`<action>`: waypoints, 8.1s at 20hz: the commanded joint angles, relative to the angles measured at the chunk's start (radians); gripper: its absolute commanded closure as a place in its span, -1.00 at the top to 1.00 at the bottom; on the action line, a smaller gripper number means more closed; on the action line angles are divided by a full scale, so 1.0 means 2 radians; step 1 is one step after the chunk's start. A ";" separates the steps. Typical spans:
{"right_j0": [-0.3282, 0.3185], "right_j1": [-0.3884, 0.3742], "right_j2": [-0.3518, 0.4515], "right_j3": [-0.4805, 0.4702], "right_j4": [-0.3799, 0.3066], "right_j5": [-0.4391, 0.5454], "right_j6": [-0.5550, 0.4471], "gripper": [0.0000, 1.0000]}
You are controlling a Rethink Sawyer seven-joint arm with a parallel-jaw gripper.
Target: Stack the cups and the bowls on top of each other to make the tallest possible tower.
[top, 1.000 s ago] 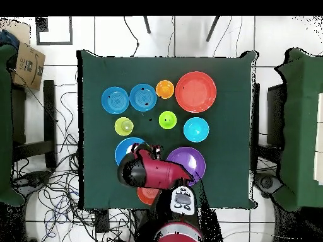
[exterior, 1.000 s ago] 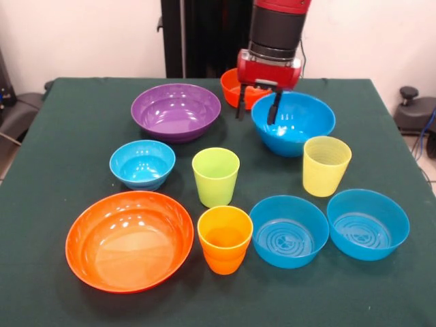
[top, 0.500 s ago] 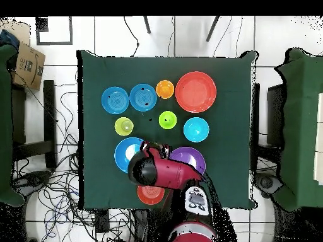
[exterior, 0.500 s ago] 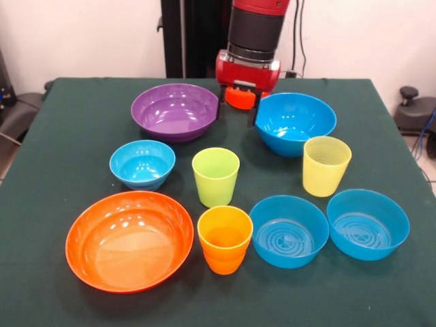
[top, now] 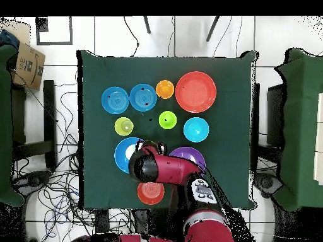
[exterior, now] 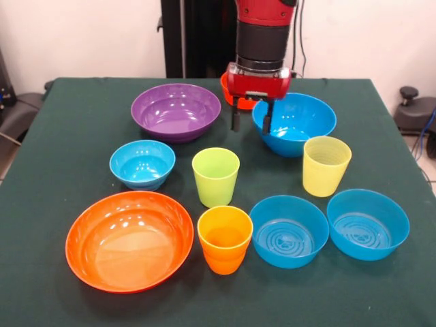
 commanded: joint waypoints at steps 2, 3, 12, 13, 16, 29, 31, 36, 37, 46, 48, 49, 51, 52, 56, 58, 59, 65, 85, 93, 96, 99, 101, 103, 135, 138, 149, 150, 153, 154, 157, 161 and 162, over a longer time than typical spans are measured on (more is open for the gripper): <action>-0.041 -0.002 0.134 0.027 -0.035 0.082 0.010 1.00; -0.043 -0.003 0.138 0.029 -0.037 0.083 0.011 1.00; -0.047 0.007 0.151 0.030 -0.053 0.080 0.015 1.00; -0.046 0.008 0.152 0.030 -0.057 0.079 0.015 1.00; -0.056 0.020 0.166 0.026 -0.068 0.086 0.003 1.00; -0.040 0.035 0.153 0.003 -0.130 0.101 -0.012 1.00; -0.038 0.025 0.148 0.010 -0.125 0.101 0.003 1.00; -0.026 0.022 0.130 0.011 -0.115 0.089 0.030 1.00; -0.017 0.028 0.121 0.004 -0.115 0.084 0.033 1.00; 0.005 -0.020 0.083 0.005 -0.113 0.122 0.025 1.00; 0.008 -0.031 0.071 -0.004 -0.121 0.130 0.013 1.00; 0.009 -0.032 0.063 -0.013 -0.127 0.135 0.005 1.00; 0.004 -0.033 0.059 -0.022 -0.133 0.144 -0.005 1.00; 0.003 -0.034 0.057 -0.026 -0.135 0.147 -0.008 1.00; -0.011 -0.034 0.056 -0.039 -0.149 0.158 -0.019 1.00; -0.012 -0.033 0.055 -0.043 -0.154 0.157 -0.016 1.00; -0.011 -0.031 0.054 -0.043 -0.155 0.153 -0.011 1.00; -0.010 -0.013 0.045 -0.057 -0.166 0.134 0.000 1.00; 0.006 0.100 0.063 -0.091 -0.158 0.028 0.038 1.00; 0.011 0.091 0.050 -0.086 -0.152 0.027 0.043 1.00; 0.022 0.094 0.032 -0.085 -0.139 0.026 0.060 1.00; 0.020 0.098 0.033 -0.084 -0.136 0.022 0.063 1.00; 0.022 0.093 0.032 -0.085 -0.134 0.026 0.062 1.00; 0.017 0.095 0.038 -0.089 -0.134 0.032 0.057 1.00; 0.001 0.101 0.049 -0.095 -0.120 0.078 0.047 -1.00; 0.008 0.093 0.044 -0.094 -0.118 0.040 0.064 -1.00; 0.006 0.091 0.044 -0.090 -0.109 0.067 0.063 -1.00; 0.005 0.090 0.046 -0.088 -0.107 0.072 0.062 -1.00; -0.006 0.077 0.068 -0.072 -0.094 0.131 0.049 -1.00; -0.006 0.071 0.072 -0.068 -0.091 0.141 0.048 -1.00; -0.029 0.043 0.114 -0.046 -0.078 0.204 0.021 -1.00; -0.061 0.012 0.157 -0.018 -0.056 0.254 0.007 -1.00; -0.066 0.007 0.163 -0.014 -0.052 0.261 0.007 -1.00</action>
